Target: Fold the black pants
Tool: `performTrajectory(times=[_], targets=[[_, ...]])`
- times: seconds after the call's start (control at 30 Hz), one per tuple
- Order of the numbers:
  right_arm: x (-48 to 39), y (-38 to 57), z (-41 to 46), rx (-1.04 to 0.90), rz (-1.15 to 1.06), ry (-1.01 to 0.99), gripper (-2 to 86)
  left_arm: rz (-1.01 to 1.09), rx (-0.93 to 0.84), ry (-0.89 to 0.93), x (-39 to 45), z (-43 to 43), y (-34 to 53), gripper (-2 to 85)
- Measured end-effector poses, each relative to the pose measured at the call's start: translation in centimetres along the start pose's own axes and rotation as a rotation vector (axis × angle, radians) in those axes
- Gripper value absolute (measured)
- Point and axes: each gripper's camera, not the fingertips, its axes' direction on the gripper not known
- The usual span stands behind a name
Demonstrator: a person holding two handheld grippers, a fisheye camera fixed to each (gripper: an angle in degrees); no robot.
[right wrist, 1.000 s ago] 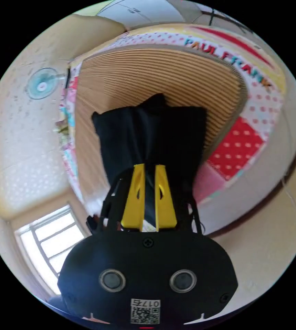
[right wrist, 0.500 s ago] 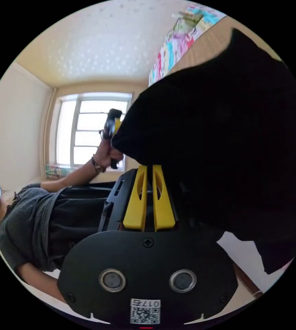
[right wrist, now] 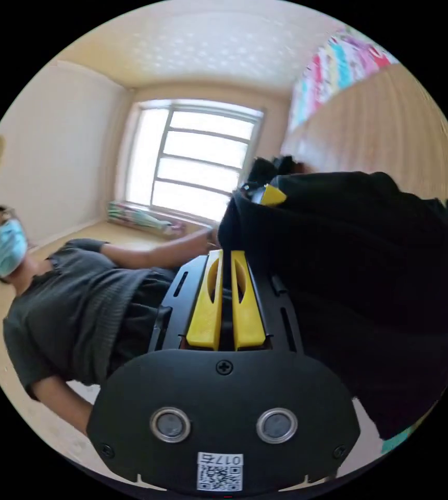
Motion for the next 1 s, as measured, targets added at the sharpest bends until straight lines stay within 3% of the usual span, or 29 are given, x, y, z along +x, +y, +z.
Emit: performTrajectory(times=[0.13, 0.27, 0.37, 0.47, 0.53, 0.6, 0.67, 0.73, 0.8, 1.0], targets=[[-5.1, -3.1, 2.5, 0.031, -0.276, -0.199, 2.6, 0.476, -0.089, 0.194, 9.0, -0.2, 0.5, 3.9], [-11.7, -7.1, 8.4, -0.127, -0.508, -0.266, 2.7, 0.982, -0.263, 0.348, 22.1, -0.1, 3.5, 3.8], [-15.4, -7.6, 10.7, -0.15, -0.658, -0.103, 3.4, 1.299, -0.274, 0.477, 30.2, -2.3, 7.5, 3.7], [-16.3, -7.1, 11.2, -0.085, -0.681, 0.164, 4.8, 1.516, -0.24, 0.406, 36.1, -3.9, 12.4, 3.6], [-15.8, -6.6, 11.2, -0.016, -0.653, 0.348, 6.6, 1.572, -0.135, 0.422, 38.0, -5.1, 14.3, 3.6], [-14.0, -5.9, 10.7, 0.1, -0.565, 0.578, 10.4, 1.612, -0.02, 0.596, 38.6, -6.7, 15.7, 3.3], [-12.7, -5.6, 10.3, 0.158, -0.508, 0.658, 13.4, 1.606, 0.057, 0.731, 38.0, -7.4, 16.1, 3.2], [-11.5, -5.4, 10.2, 0.185, -0.492, 0.639, 16.9, 1.601, 0.128, 0.877, 37.0, -7.5, 16.5, 3.3], [-10.2, -5.3, 11.0, 0.161, -0.547, 0.492, 18.4, 1.594, 0.167, 1.045, 36.0, -7.0, 16.6, 3.2], [-4.5, -6.6, 16.9, -0.036, -0.507, 0.25, 16.7, 1.576, 0.187, 1.13, 36.7, -3.7, 17.0, 3.2]])
